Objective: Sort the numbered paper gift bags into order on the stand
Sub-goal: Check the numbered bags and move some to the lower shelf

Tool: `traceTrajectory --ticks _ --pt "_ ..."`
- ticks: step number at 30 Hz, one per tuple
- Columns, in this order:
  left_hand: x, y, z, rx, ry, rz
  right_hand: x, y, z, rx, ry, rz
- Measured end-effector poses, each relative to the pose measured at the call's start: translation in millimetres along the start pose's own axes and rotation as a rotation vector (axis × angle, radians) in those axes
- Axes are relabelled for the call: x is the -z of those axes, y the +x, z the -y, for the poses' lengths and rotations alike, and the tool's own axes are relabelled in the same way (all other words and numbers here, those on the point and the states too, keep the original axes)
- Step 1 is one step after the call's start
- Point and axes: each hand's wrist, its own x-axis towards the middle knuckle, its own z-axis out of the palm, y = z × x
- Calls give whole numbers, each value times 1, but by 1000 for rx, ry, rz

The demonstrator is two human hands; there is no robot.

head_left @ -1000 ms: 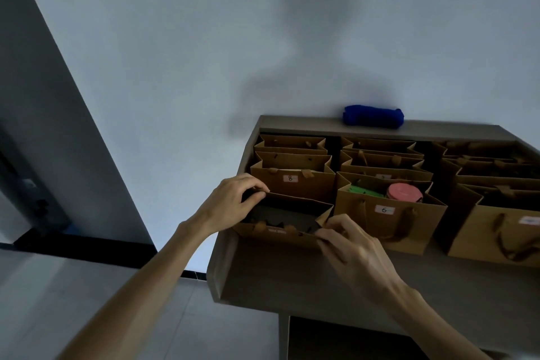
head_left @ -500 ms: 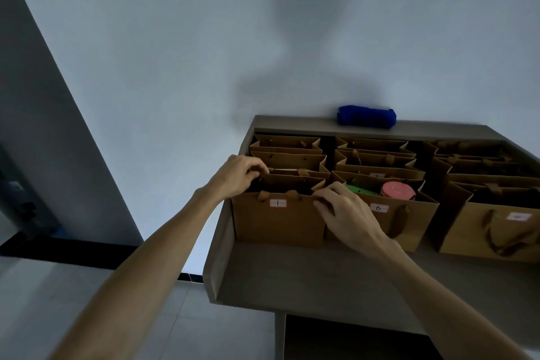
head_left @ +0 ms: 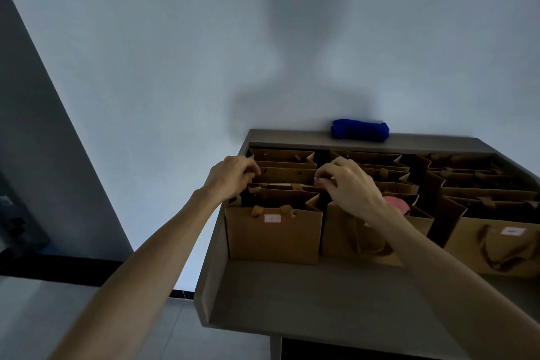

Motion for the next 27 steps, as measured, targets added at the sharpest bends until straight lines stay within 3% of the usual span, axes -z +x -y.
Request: traceTrajectory --ticks 7,20,27 --pt "-5 0 3 20 34 143 1 17 -7 -4 -122 292" --pt "9 -15 14 -22 -72 306 4 0 -1 115 -270 388" --pt "9 -11 16 -7 -127 298 4 7 -1 94 -275 396"
